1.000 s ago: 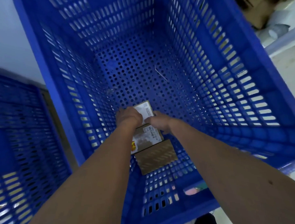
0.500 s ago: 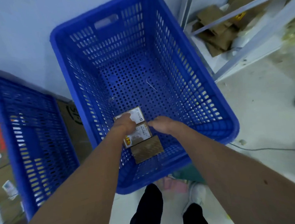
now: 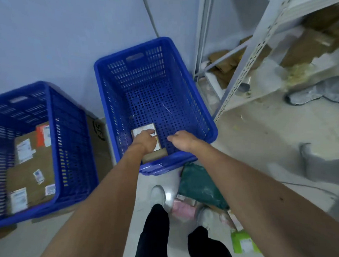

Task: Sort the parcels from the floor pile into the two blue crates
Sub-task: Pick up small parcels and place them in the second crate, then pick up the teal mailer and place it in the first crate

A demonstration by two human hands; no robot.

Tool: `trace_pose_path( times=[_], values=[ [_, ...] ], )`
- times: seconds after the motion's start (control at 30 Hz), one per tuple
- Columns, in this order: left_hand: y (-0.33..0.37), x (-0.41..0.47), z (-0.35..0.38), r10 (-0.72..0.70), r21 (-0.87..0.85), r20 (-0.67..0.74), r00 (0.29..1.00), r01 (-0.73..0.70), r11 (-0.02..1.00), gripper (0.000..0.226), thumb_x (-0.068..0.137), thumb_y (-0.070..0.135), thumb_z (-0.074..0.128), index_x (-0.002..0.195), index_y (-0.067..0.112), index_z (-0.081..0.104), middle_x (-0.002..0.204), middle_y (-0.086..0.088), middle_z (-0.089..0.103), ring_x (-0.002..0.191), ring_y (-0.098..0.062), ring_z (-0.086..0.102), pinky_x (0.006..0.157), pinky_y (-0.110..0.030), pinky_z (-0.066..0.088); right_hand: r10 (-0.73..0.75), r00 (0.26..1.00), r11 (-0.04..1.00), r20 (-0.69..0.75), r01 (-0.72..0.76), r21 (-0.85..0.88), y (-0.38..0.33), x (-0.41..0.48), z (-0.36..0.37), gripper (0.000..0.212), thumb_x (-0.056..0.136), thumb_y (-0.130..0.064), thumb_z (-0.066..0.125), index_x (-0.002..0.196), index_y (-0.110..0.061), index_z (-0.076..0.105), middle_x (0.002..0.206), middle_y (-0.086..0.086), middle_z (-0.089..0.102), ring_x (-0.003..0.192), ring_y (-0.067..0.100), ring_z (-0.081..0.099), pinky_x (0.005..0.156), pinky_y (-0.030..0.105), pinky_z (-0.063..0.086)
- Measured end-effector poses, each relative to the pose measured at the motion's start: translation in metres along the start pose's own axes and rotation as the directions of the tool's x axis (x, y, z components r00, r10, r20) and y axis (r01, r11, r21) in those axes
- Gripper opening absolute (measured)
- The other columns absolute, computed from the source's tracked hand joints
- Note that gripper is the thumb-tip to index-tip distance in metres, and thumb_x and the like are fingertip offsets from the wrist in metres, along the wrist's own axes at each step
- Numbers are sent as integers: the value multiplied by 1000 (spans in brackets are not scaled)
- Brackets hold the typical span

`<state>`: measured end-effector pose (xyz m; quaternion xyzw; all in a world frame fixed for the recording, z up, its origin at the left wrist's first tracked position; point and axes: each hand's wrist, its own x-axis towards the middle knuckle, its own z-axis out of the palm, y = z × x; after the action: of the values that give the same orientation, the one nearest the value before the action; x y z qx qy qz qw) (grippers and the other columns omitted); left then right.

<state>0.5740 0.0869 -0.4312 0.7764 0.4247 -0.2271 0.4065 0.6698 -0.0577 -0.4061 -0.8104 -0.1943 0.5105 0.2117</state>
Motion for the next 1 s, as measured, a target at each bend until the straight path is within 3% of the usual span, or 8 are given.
trace_pose_path(
  times=[0.07, 0.17, 0.27, 0.33, 0.47, 0.6, 0.77, 1.0],
  values=[
    [-1, -24, 8, 2, -64, -30, 1000, -4, 998, 53, 98, 7, 40, 150, 18, 45, 140, -18, 56, 105, -36, 64, 85, -36, 52, -28, 999, 999, -44, 27, -22, 13, -19, 1, 34, 101, -36, 42, 84, -10, 54, 91, 8, 56, 90, 26, 53, 69, 33, 39],
    [-3, -69, 20, 0, -126, -68, 998, -9, 992, 50, 99, 1, 39, 147, 13, 48, 125, -15, 61, 74, -24, 58, 69, -33, 48, -36, 995, 998, -91, 31, -56, 31, -59, 3, 36, 99, -38, 41, 75, -12, 48, 79, 7, 52, 74, 24, 51, 65, 36, 36],
    [-6, -107, 30, 24, -87, -121, 992, -34, 996, 48, 99, 3, 42, 146, 14, 49, 134, -13, 58, 111, -34, 61, 91, -38, 50, -2, 992, 999, -127, -3, -33, 50, -97, 6, 36, 99, -37, 42, 72, -14, 45, 72, 5, 49, 63, 20, 46, 60, 34, 33],
    [-8, -128, 36, 9, -93, -110, 994, -19, 995, 50, 100, 3, 40, 147, 18, 48, 138, -15, 57, 121, -41, 58, 82, -37, 52, 13, 989, 1000, -149, -12, 7, 63, -113, 12, 38, 98, -37, 44, 67, -15, 39, 69, 4, 44, 62, 22, 43, 61, 34, 37],
    [-17, -160, 58, 88, -30, -114, 990, -92, 995, 44, 99, 1, 43, 141, 10, 53, 138, -19, 58, 98, -22, 51, 94, -38, 46, 95, 976, 991, -194, -75, 109, 97, -137, 31, 32, 94, -38, 46, 69, -17, 45, 83, 9, 55, 79, 27, 56, 81, 40, 52],
    [-36, -189, 93, 109, -12, -63, 992, -110, 994, 45, 102, 6, 42, 146, 14, 50, 113, -6, 62, 79, -20, 54, 76, -34, 48, 173, 957, 981, -234, -148, 124, 136, -175, 61, 30, 94, -35, 46, 79, -12, 55, 79, 10, 60, 64, 24, 55, 62, 31, 44],
    [-80, -219, 152, 106, 26, 24, 994, -107, 994, 44, 98, 13, 47, 140, 20, 57, 136, -11, 62, 120, -30, 60, 105, -34, 47, 271, 932, 951, -240, -221, 214, 190, -216, 112, 23, 97, -30, 44, 99, -14, 59, 98, 11, 59, 89, 26, 58, 81, 35, 48],
    [-111, -234, 219, 109, 74, 100, 989, -117, 990, 44, 99, 12, 44, 141, 22, 56, 142, -10, 57, 124, -29, 56, 105, -32, 43, 379, 906, 925, -189, -377, 48, 265, -241, 158, 37, 98, -23, 39, 120, -4, 63, 123, 20, 63, 115, 34, 60, 93, 37, 47]
  ],
)
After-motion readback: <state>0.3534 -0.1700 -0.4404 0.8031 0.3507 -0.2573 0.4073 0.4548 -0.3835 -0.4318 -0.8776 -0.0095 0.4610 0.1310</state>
